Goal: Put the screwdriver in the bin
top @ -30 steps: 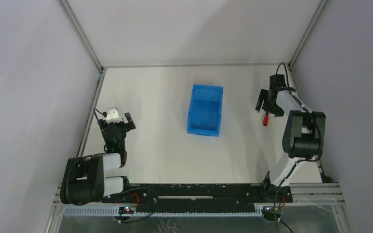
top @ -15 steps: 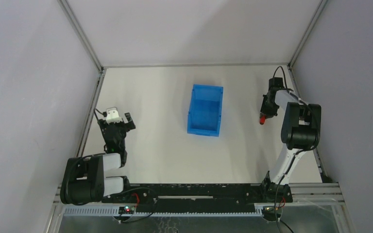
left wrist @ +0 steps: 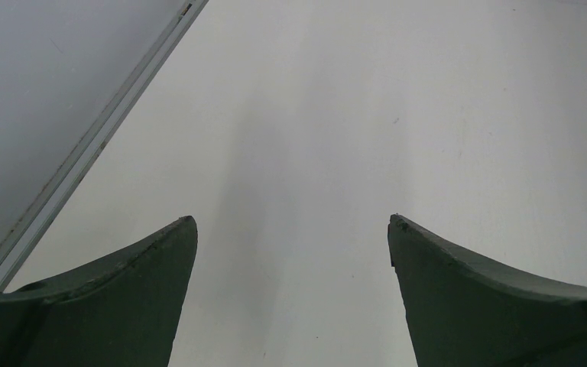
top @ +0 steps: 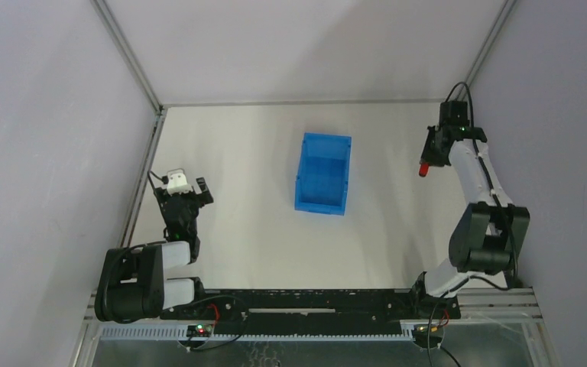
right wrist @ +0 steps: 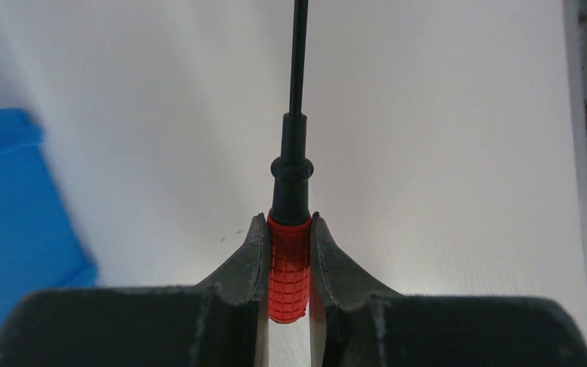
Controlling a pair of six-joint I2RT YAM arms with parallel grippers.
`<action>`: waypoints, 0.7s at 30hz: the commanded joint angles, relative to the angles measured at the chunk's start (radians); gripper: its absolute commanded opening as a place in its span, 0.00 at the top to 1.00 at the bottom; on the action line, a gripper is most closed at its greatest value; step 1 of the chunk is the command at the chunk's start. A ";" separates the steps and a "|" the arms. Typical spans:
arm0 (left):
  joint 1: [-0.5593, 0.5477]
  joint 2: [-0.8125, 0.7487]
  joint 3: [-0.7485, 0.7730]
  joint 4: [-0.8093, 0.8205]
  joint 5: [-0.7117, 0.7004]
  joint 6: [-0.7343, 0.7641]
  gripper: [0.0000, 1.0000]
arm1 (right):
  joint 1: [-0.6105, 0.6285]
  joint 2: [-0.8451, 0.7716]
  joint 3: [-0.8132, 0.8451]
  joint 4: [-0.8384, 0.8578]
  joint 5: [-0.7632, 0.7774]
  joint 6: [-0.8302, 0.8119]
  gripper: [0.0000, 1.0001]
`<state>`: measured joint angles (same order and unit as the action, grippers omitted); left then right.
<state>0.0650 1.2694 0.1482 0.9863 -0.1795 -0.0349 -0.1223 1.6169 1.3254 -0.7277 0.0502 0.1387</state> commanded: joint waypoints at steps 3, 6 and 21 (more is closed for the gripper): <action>0.003 -0.013 0.043 0.069 0.011 0.002 0.00 | 0.099 -0.152 0.130 -0.142 -0.035 0.097 0.88; 0.003 -0.013 0.042 0.069 0.010 0.001 0.00 | 0.191 -0.177 0.182 -0.157 -0.083 0.125 0.88; 0.003 -0.013 0.043 0.069 0.010 0.003 0.00 | 0.629 0.027 0.376 -0.067 -0.087 0.133 0.87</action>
<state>0.0650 1.2694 0.1482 0.9863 -0.1795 -0.0349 0.4515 1.5848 1.6787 -0.8555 -0.0566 0.2718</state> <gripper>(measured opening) 0.996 0.208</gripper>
